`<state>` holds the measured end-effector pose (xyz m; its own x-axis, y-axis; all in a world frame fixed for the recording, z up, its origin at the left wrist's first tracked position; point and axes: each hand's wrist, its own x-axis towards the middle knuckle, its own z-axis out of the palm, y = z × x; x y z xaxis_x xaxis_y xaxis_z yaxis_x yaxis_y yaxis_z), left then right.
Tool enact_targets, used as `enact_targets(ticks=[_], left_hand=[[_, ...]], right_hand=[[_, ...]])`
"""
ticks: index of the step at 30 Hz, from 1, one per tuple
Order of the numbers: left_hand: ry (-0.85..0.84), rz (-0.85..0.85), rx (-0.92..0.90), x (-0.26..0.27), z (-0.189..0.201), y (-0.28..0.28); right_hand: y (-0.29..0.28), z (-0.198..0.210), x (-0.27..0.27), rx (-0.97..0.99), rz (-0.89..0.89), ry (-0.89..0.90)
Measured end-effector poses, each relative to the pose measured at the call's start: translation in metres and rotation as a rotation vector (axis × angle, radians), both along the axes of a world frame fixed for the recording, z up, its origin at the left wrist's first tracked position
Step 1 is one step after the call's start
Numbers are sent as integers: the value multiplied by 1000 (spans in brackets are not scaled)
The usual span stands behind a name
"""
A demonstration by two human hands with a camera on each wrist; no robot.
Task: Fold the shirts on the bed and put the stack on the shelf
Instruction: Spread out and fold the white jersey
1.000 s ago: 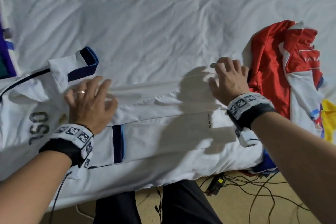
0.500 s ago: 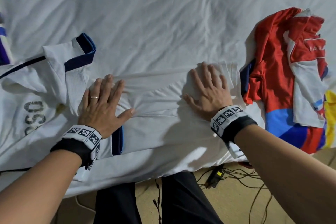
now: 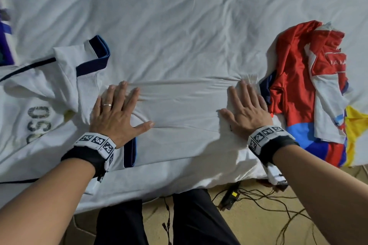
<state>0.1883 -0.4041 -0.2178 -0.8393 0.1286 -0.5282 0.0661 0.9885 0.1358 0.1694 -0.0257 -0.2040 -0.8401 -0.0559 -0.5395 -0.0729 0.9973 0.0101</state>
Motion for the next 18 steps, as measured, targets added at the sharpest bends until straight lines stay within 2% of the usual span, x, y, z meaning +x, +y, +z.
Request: enact_targets(ticks=[3,8,11,15,18], left_hand=[[-14,0,6,-2,8,4],[272,-10,209,0,45,-15],[408,93,263,12,58,-59],[325,195,197,55,46,-156],[252,217,99,97,35,-216]], right_hand=[[-17,12,-6,64,1,-6],[-105,46,-38,-62,92,136],[-180,51,-62,-161,146,128],[-285,47,-87,-216,144,110],[-350,45,-100,-175,3,71]])
